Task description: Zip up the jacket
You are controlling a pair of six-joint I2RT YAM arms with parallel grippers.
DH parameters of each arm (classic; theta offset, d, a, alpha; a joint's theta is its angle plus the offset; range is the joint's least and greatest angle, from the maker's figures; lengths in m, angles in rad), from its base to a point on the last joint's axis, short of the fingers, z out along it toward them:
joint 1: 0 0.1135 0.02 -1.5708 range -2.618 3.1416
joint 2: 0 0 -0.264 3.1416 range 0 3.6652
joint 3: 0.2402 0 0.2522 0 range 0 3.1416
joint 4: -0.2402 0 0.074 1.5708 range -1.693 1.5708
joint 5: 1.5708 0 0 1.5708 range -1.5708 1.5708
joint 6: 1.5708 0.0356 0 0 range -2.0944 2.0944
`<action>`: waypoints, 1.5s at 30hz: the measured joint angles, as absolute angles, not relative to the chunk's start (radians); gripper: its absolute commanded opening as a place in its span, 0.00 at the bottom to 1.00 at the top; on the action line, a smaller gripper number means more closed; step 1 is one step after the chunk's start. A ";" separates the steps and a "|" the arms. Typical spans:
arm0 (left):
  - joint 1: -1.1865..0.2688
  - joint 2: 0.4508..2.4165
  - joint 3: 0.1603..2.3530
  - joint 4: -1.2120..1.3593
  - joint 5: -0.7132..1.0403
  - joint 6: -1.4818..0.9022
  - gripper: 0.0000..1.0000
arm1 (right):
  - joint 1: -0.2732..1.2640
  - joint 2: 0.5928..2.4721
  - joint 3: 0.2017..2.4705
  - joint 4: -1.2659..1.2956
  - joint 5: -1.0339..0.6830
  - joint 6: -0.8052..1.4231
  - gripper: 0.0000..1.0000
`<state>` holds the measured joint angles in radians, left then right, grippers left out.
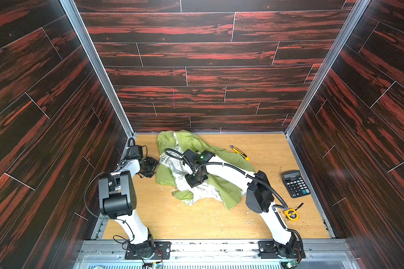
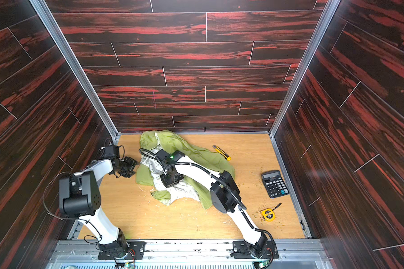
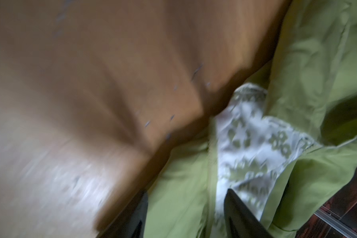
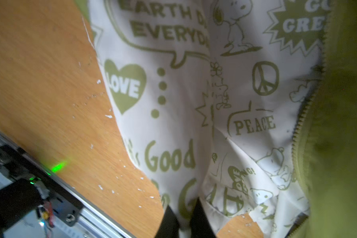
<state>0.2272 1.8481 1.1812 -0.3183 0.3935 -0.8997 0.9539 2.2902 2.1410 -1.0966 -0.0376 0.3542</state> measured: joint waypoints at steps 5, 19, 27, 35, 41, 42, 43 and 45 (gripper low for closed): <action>0.227 1.964 1.270 -0.271 0.418 -0.910 0.49 | 0.924 2.290 2.142 -1.111 -0.065 0.344 0.04; 0.228 2.062 1.343 -0.222 0.469 -0.929 0.01 | 0.836 2.290 2.142 -1.107 -0.191 0.334 0.00; 0.228 1.930 1.411 -0.347 0.391 -0.881 0.00 | 0.812 2.276 2.096 -1.064 -0.268 0.321 0.00; 0.217 1.663 1.444 -0.452 0.286 -0.833 0.00 | 0.797 2.133 1.936 -1.001 -0.404 0.274 0.00; 0.168 1.595 1.531 -0.514 0.238 -0.803 0.00 | 0.766 1.974 1.786 -0.897 -0.596 0.269 0.00; 0.154 1.596 1.550 -0.521 0.231 -0.799 0.00 | 0.748 1.956 1.757 -0.877 -0.634 0.274 0.00; 0.138 1.601 1.567 -0.530 0.223 -0.794 0.00 | 0.726 1.944 1.732 -0.858 -0.667 0.278 0.00; 0.108 1.621 1.604 -0.540 0.213 -0.789 0.00 | 0.682 1.941 1.691 -0.830 -0.712 0.288 0.04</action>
<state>0.1081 1.6207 1.6039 -0.5396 0.2127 -0.7895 0.6823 1.9408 1.6909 -0.8299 -0.7124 0.2878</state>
